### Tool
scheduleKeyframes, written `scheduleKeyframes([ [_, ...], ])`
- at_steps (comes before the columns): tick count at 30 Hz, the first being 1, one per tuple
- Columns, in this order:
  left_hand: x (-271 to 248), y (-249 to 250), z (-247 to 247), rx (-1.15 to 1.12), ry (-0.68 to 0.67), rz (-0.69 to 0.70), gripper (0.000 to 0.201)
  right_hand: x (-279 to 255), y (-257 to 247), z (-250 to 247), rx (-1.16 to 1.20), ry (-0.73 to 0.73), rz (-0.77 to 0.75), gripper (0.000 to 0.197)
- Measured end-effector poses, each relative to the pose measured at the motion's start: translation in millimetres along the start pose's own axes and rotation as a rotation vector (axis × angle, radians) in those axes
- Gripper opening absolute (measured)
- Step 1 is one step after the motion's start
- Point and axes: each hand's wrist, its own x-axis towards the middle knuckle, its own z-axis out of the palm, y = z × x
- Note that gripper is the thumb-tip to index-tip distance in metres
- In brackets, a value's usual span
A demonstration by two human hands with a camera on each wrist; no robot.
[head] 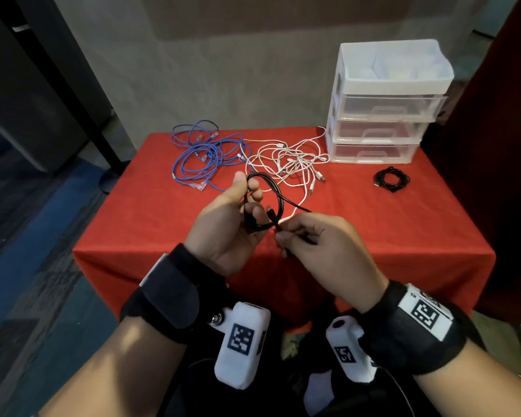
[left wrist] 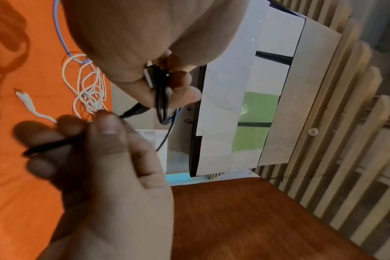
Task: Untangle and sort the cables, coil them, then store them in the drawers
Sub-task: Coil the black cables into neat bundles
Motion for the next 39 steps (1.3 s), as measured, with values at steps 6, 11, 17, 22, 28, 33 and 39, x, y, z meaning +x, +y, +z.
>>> scheduleKeyframes([
  [6, -4, -21, 2, 0.375, 0.064, 0.242, 0.033, 2, -7, 2, 0.203, 0.039, -0.008, 0.015],
  [11, -7, -29, 1, 0.510, 0.021, 0.444, 0.033, -1, -6, 8, 0.276, 0.055, 0.037, 0.014],
  [17, 2, -22, -6, 0.549, 0.107, 0.409, 0.035, -6, -13, 5, 0.096, -0.221, 0.023, 0.020],
  [22, 8, -10, -14, 0.501, 0.100, 0.383, 0.034, -5, -31, -16, 0.031, -0.072, -0.113, 0.006],
  [28, -5, -25, -7, 0.807, -0.087, 0.318, 0.037, 9, -19, -9, -0.244, 0.115, -0.267, 0.012],
  [33, -13, -24, 1, 0.783, -0.139, 0.234, 0.040, 13, -14, -7, -0.254, 0.094, -0.147, 0.013],
  [39, -16, -27, -3, 0.774, -0.163, 0.163, 0.037, 10, -17, -11, -0.183, 0.024, -0.120, 0.003],
])
